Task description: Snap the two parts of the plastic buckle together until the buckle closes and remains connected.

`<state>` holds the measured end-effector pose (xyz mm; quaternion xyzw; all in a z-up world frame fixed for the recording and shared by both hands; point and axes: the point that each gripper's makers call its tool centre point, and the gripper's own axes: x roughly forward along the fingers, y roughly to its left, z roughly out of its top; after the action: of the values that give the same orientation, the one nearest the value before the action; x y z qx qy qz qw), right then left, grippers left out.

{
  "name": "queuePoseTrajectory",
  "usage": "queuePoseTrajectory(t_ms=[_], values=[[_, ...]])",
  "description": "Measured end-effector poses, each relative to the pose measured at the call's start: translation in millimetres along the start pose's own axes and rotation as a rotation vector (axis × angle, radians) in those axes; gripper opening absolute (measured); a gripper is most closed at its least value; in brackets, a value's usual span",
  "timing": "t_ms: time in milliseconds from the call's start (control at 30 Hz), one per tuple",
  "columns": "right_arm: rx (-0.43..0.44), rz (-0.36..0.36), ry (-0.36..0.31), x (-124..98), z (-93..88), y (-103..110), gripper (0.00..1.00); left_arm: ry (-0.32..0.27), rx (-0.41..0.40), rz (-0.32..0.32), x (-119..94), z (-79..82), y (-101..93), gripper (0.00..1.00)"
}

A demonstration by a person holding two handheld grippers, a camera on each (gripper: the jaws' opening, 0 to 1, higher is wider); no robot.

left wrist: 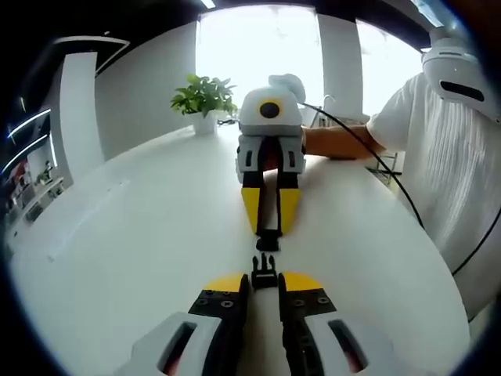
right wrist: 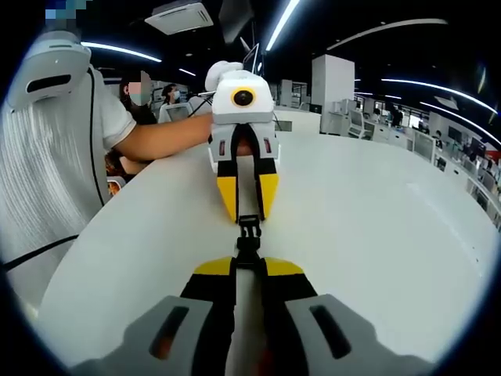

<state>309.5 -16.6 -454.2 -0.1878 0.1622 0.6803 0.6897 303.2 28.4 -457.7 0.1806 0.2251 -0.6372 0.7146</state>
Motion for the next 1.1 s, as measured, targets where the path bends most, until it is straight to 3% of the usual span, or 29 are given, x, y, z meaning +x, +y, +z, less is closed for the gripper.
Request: queuePoseTrajectory(t_ms=[400,1100], values=[[0.004,-0.01,0.002,0.2,0.0,-0.9,0.12,-0.008,-0.024,0.025,4.0,1.9,-0.6,0.13],[0.023,0.035,0.028,-0.5,-0.3,1.4,0.11,-0.063,0.03,-0.041,6.6,4.6,-4.4,0.12]])
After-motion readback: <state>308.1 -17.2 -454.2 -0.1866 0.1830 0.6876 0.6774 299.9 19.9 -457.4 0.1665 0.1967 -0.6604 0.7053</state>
